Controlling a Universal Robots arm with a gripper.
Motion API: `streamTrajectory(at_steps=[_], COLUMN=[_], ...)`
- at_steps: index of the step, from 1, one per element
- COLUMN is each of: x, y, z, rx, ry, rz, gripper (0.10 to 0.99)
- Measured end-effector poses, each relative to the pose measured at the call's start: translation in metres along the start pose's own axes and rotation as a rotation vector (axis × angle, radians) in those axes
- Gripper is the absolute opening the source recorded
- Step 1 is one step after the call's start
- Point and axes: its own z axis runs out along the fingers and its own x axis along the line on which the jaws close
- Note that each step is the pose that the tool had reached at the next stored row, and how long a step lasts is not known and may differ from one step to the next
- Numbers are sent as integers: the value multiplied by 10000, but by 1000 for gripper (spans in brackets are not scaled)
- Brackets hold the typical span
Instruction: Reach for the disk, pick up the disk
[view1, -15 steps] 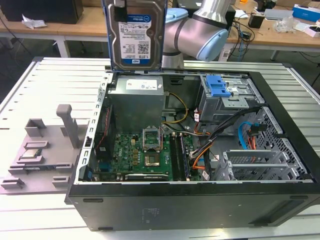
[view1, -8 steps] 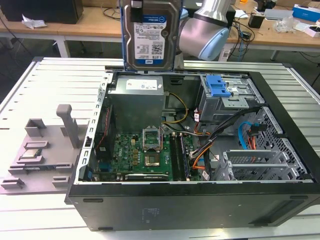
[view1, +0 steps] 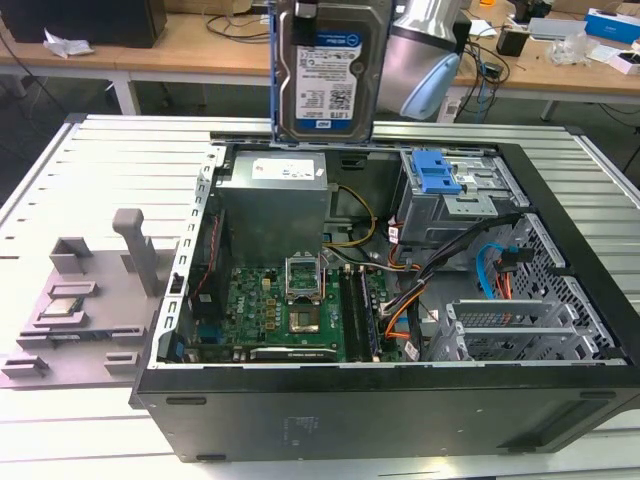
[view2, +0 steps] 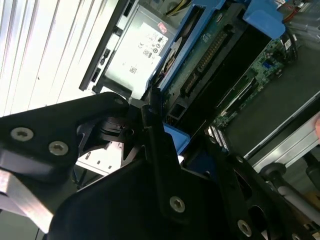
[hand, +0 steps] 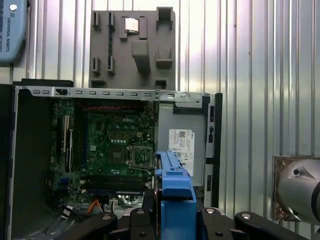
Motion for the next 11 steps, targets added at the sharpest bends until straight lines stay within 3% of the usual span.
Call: streamTrajectory(at_steps=[7,11], x=[5,6], y=[-256,-348], z=[-10,-13], rx=[0,0], ry=[0,1], rz=[0,0], gripper=[369,369])
